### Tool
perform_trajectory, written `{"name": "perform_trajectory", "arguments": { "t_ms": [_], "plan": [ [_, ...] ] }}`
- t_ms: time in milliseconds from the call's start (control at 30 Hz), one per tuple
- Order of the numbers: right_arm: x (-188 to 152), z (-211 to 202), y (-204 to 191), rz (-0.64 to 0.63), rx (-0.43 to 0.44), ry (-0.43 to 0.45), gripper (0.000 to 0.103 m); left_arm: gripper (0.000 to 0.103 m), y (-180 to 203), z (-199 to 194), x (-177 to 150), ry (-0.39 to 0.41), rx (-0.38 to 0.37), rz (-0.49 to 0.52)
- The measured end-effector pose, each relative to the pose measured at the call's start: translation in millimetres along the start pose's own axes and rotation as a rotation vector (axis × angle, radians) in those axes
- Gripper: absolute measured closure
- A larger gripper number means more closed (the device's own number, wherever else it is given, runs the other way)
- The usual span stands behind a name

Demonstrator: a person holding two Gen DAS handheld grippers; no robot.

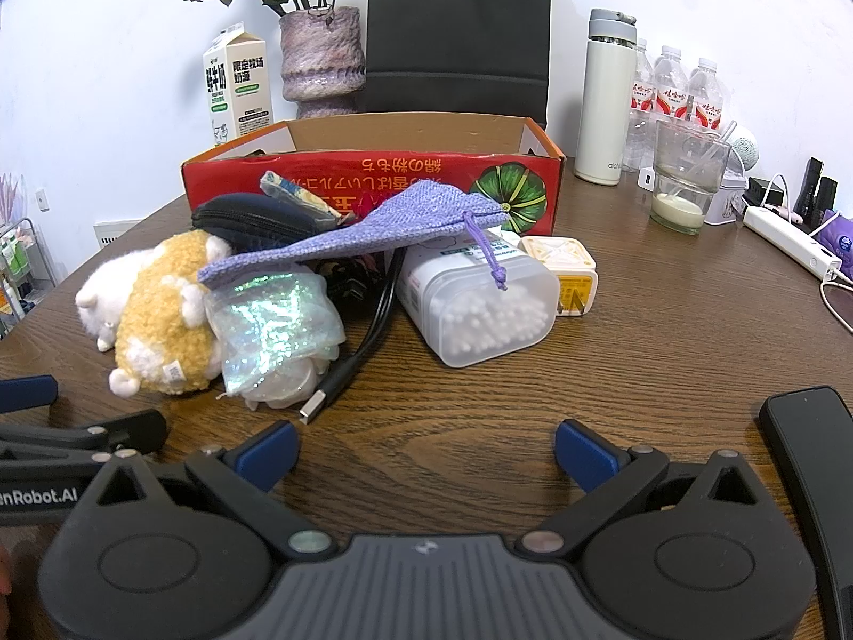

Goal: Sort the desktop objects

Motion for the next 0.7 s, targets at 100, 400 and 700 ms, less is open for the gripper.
{"name": "perform_trajectory", "arguments": {
  "t_ms": [100,400,700],
  "plan": [
    [0.0,0.0,0.1,0.000,0.000,0.000,0.000,0.000,0.0,0.0,0.0,0.000,0.000,0.000],
    [0.1,0.2,-0.2,0.000,0.000,0.000,0.000,0.000,-0.1,0.0,0.0,0.000,0.001,0.000],
    [-1.5,-1.6,0.8,-0.006,0.008,-0.003,0.000,0.000,-1.2,-3.8,-2.5,0.012,-0.018,-0.008]
  ]
}}
Point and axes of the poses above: each gripper's, at about its wrist camera, not at the fingertips, and z roughly the way its jaws point, y to its right, x to its top, the point moved 6 cm from there along z, roughly the way its jaws point, and after that the axes turned 15 degrees about x, right-handed, at the moved point
